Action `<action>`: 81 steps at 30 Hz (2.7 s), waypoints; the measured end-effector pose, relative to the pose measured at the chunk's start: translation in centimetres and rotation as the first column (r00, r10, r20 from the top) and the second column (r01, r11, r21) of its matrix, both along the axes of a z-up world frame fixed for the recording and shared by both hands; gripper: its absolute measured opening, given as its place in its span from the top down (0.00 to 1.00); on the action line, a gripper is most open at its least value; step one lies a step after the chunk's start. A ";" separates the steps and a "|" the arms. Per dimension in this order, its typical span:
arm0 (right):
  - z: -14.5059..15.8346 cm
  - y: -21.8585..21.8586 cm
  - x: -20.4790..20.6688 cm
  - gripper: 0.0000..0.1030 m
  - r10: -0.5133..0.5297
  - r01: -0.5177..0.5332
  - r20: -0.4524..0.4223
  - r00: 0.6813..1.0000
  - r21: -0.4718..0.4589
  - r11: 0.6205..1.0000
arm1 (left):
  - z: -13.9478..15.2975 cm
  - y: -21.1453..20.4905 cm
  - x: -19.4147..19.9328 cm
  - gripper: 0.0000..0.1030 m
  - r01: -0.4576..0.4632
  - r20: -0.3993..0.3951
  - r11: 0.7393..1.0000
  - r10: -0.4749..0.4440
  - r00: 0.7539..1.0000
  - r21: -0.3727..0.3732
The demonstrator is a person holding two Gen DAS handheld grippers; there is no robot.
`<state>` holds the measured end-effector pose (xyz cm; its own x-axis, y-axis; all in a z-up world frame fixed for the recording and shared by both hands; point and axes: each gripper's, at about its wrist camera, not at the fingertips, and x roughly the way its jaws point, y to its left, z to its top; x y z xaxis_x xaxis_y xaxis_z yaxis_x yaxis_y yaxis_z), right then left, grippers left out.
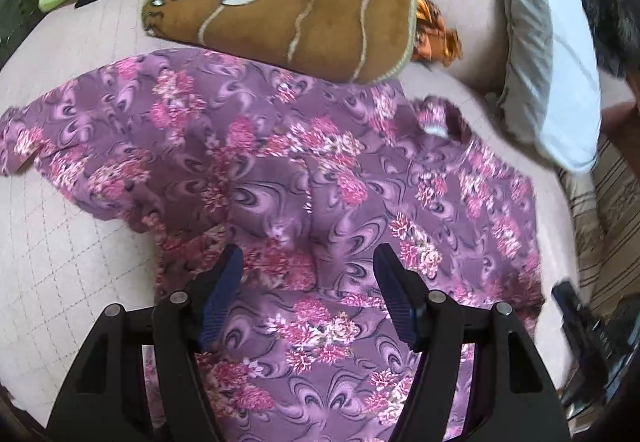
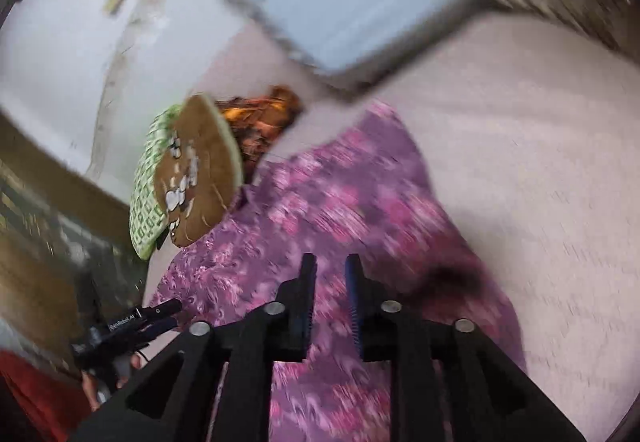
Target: Fold small clothes
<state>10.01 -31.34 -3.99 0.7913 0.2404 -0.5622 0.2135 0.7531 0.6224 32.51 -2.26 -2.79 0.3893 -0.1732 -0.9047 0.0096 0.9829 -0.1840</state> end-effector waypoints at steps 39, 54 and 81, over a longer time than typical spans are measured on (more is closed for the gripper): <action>-5.3 15.2 10.4 0.16 0.197 -0.247 -0.157 0.968 -0.442 0.863 | 2.4 35.7 13.2 0.86 -0.585 0.027 0.810 0.586 0.810 -0.031; -5.4 15.4 10.6 0.11 0.217 -0.262 -0.151 0.965 -0.441 0.858 | -5.1 38.0 1.4 0.51 -0.606 -0.052 0.695 0.640 0.767 -0.387; -5.5 15.3 10.5 0.09 0.227 -0.268 -0.144 0.963 -0.433 0.861 | 9.2 28.6 4.7 0.96 -0.512 0.343 0.859 0.482 0.806 -0.004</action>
<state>20.53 -16.04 -9.47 0.6836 0.1307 -0.7180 0.0195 0.9802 0.1969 37.22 26.34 6.38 0.6706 0.1946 -0.7158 -0.4409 0.8806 -0.1736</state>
